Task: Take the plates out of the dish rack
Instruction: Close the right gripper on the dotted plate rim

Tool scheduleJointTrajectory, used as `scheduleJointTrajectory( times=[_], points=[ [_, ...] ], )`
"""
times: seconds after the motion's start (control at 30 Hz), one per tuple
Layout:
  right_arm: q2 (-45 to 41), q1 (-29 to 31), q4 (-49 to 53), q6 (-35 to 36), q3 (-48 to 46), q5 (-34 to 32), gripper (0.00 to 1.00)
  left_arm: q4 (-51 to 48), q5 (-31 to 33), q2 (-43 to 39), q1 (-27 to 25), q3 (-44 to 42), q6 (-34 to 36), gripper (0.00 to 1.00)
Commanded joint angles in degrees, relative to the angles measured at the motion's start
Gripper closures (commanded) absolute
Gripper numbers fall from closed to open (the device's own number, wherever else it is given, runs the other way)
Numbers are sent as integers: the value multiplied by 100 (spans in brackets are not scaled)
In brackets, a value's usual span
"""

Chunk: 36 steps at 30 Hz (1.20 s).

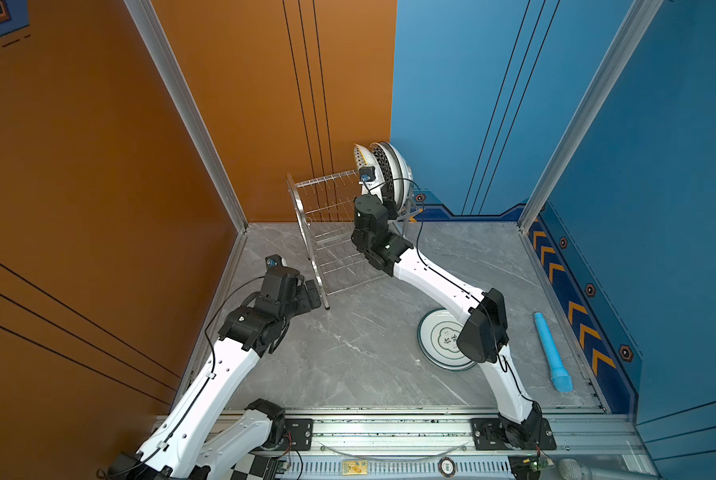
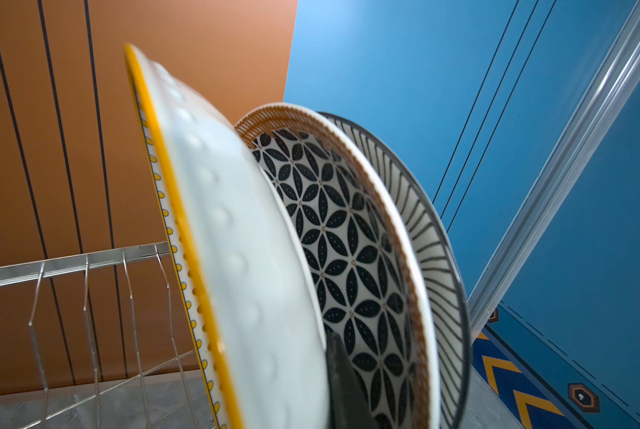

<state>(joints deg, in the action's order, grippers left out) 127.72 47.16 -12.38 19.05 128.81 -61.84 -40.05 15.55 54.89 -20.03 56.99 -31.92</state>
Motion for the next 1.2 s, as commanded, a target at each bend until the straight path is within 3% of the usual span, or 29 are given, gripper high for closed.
scheduleJointTrajectory(
  times=[0.0,0.47,1.17],
  points=[
    [-168,13,-1105,249,118,-275,100,77,-101,21,62,-4,45,2],
    [-396,-6,-335,-431,179,285,100,129,-151,105,61,-4,28,2],
    [-511,13,-706,-118,480,416,100,144,-172,83,61,-55,5,2]
  ],
)
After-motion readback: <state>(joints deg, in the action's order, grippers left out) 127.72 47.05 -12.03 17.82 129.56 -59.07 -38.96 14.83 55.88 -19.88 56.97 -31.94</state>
